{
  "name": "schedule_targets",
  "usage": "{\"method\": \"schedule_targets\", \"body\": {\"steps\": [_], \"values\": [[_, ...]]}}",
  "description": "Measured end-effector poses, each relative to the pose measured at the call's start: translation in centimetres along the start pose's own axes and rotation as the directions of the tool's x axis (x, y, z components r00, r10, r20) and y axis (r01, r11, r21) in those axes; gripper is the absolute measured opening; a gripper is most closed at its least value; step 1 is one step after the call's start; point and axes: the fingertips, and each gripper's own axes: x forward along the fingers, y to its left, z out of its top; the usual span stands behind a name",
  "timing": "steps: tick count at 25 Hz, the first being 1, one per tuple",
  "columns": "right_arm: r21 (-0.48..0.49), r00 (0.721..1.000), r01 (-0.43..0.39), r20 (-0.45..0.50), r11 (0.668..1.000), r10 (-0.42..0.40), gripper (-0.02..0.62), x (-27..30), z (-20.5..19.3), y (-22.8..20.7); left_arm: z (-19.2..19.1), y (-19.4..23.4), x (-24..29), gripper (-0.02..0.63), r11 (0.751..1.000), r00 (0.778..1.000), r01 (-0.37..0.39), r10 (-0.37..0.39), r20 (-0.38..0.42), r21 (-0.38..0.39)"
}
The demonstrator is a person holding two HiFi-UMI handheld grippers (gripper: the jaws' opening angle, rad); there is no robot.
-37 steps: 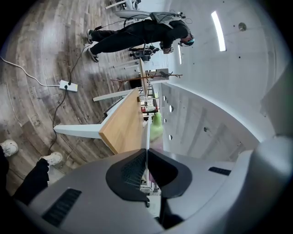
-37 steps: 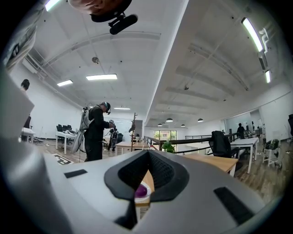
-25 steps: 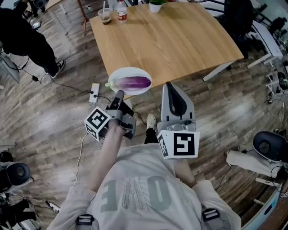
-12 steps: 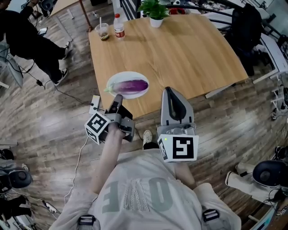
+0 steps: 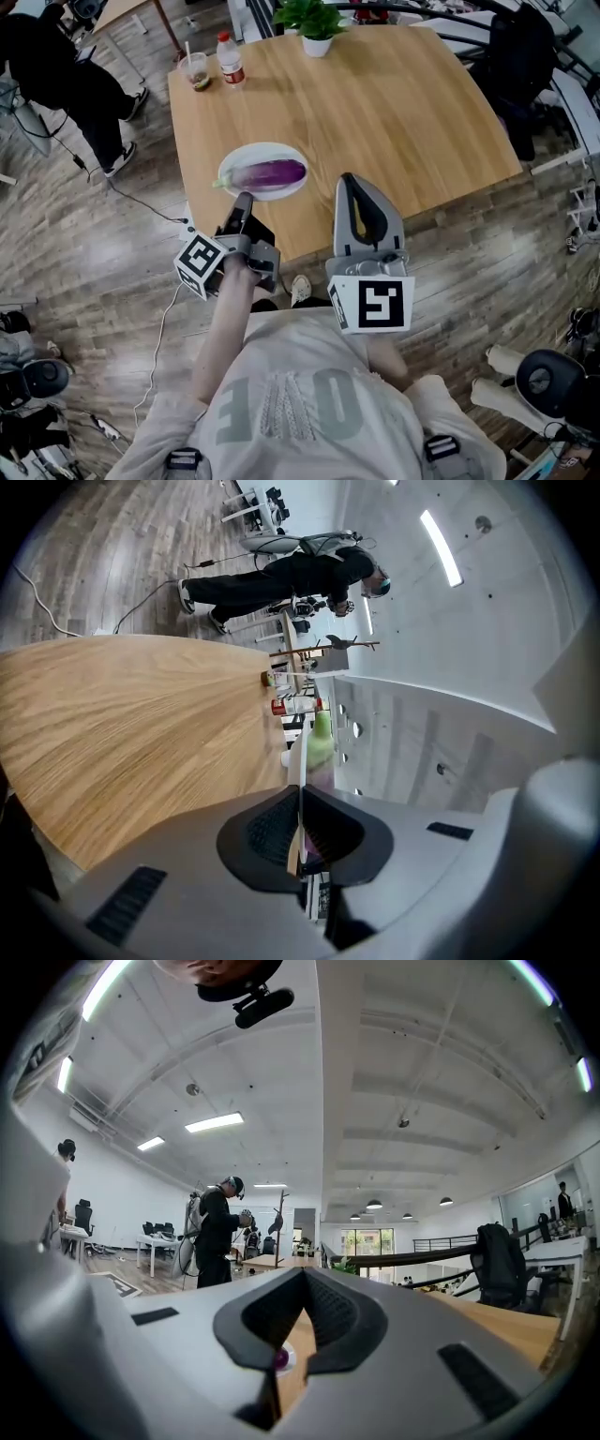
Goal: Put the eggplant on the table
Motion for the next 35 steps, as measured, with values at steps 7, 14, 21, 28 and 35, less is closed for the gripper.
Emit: {"method": "schedule_targets", "body": {"steps": [7, 14, 21, 28, 35], "values": [[0.0, 0.999, -0.014, -0.03, 1.0, 0.013, 0.018, 2.0, -0.4, -0.5, -0.6, 0.1, 1.5, 0.018, 1.0, 1.0, -0.017, 0.017, -0.026, -0.002], [-0.016, 0.999, 0.001, -0.038, 1.0, -0.001, 0.018, 2.8, -0.6, 1.3, -0.3, 1.3, 2.5, 0.018, 1.0, 0.997, -0.031, 0.031, -0.077, 0.004], [-0.025, 0.999, 0.003, -0.048, 1.0, -0.005, 0.018, 3.3, -0.9, 2.8, 0.1, 1.9, 3.3, 0.018, 0.999, 0.992, -0.031, 0.031, -0.124, 0.008], [-0.019, 0.997, 0.031, -0.068, 0.999, -0.032, 0.018, 3.2, -1.4, 3.5, 0.6, 3.9, 3.9, 0.018, 0.999, 0.986, -0.046, 0.048, -0.159, 0.022], [-0.009, 0.993, 0.059, -0.099, 0.998, -0.059, 0.018, 2.8, -2.3, 3.4, 0.9, 7.3, 4.1, 0.018, 0.998, 0.984, -0.06, 0.061, -0.167, 0.008]]}}
